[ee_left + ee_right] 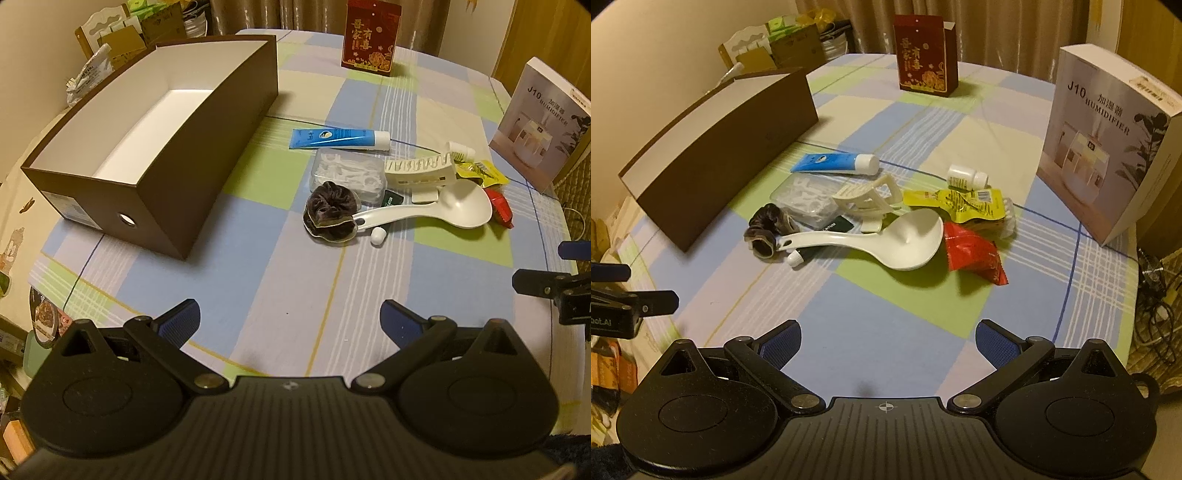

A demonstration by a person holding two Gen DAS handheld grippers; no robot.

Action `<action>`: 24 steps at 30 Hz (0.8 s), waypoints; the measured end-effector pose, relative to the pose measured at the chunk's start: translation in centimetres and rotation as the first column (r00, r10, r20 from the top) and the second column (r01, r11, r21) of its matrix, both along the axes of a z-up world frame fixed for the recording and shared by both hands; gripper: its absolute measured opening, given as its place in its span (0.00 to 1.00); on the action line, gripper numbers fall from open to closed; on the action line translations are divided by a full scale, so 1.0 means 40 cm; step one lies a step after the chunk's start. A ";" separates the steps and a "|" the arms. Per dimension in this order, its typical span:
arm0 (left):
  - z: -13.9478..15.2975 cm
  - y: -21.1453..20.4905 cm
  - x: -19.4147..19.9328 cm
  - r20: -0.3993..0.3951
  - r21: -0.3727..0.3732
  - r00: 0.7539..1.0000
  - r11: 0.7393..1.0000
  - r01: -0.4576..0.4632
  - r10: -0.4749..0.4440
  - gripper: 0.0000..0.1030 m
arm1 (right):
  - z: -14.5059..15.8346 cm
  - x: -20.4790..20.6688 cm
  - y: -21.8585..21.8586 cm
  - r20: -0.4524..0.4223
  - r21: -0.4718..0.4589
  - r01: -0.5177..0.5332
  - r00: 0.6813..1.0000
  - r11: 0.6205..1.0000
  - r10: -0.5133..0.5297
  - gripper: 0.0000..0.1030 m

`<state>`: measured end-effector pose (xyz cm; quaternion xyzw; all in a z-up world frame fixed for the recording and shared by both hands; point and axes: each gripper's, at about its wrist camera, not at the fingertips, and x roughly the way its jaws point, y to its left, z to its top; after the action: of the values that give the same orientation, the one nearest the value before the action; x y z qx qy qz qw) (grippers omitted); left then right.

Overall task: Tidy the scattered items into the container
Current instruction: 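Move both tools toward the scattered items beside the open box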

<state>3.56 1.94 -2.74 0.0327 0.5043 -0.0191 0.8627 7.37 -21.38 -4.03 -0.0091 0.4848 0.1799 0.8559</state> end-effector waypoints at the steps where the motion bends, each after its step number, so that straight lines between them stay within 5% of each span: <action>1: -0.003 0.000 0.005 -0.005 -0.003 1.000 1.000 0.002 -0.002 0.99 | -0.002 0.004 -0.003 -0.003 0.006 0.007 1.000 1.000 -0.007 1.00; 12: -0.025 -0.016 0.059 -0.020 -0.032 0.999 0.999 0.037 -0.038 0.99 | -0.027 0.044 -0.066 -0.031 0.199 0.116 0.993 0.973 -0.112 1.00; 24: -0.043 -0.044 0.114 -0.008 -0.026 0.994 0.994 0.105 -0.105 0.99 | -0.056 0.077 -0.112 -0.089 0.208 0.210 0.977 0.956 -0.195 1.00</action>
<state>8.12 0.20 -4.46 0.0480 0.5055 -0.0711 0.8585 10.47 -25.85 -6.28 0.1396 0.4895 0.1431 0.8488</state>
